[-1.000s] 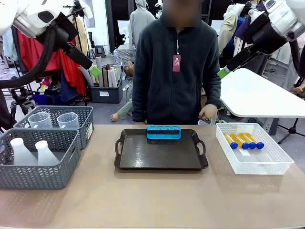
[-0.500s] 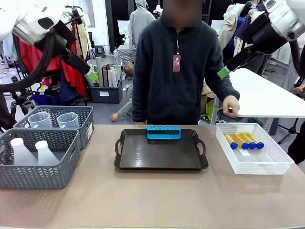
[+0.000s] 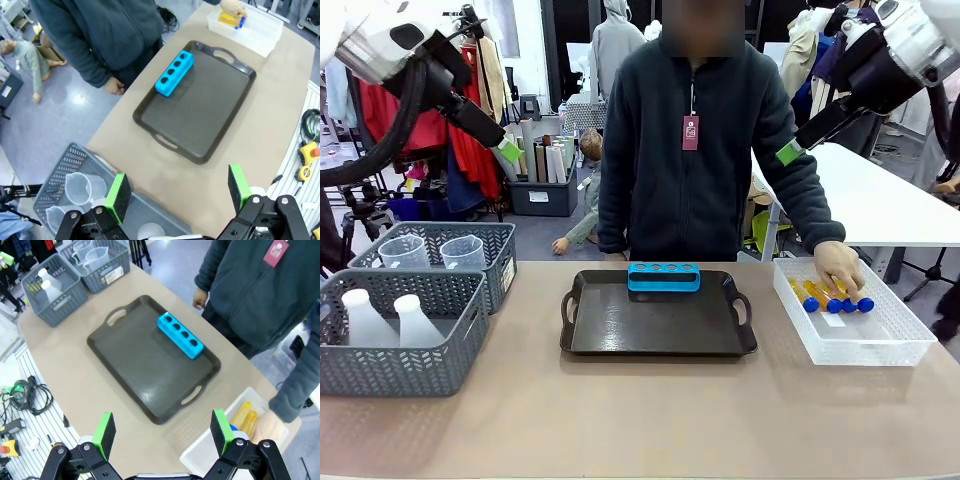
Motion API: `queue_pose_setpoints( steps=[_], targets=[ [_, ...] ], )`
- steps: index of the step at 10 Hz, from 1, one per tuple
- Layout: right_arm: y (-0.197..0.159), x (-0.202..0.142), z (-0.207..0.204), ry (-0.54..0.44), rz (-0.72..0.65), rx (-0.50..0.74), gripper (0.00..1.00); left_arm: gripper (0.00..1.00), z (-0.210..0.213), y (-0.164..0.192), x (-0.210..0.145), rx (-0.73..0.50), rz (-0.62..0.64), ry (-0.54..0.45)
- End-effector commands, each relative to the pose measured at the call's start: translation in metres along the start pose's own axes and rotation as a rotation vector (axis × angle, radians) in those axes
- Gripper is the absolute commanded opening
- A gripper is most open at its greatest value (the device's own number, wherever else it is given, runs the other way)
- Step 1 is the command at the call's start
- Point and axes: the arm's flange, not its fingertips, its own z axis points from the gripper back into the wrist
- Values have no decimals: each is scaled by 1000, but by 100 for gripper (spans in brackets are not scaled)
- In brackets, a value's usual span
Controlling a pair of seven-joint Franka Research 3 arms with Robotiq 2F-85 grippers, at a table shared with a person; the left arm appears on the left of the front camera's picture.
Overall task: Prepare the laboratory tools.
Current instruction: Pick up one Small flask and place it on the Handle tray.
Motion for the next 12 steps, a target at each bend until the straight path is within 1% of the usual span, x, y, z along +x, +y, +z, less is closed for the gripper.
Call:
queue_pose_setpoints(
  steps=[1, 3, 4, 6, 9, 12],
  targets=[
    [0, -1, 1, -1, -1, 0, 100, 100, 5, -1, -9, 15, 20, -5],
    [0, -1, 1, -1, -1, 0, 100, 100, 9, -4, -7, 21, 16, -11],
    [0, -1, 1, -1, -1, 0, 100, 100, 11, 3, -8, 22, 4, -15],
    [0, -1, 1, -1, -1, 0, 100, 100, 8, -4, -7, 21, 14, -19],
    [0, -1, 1, -1, -1, 0, 100, 100, 12, -1, -6, 37, 18, 5],
    [0, -1, 1, -1, -1, 0, 100, 100, 16, 0, -16, 105, 80, 131]
  ],
)
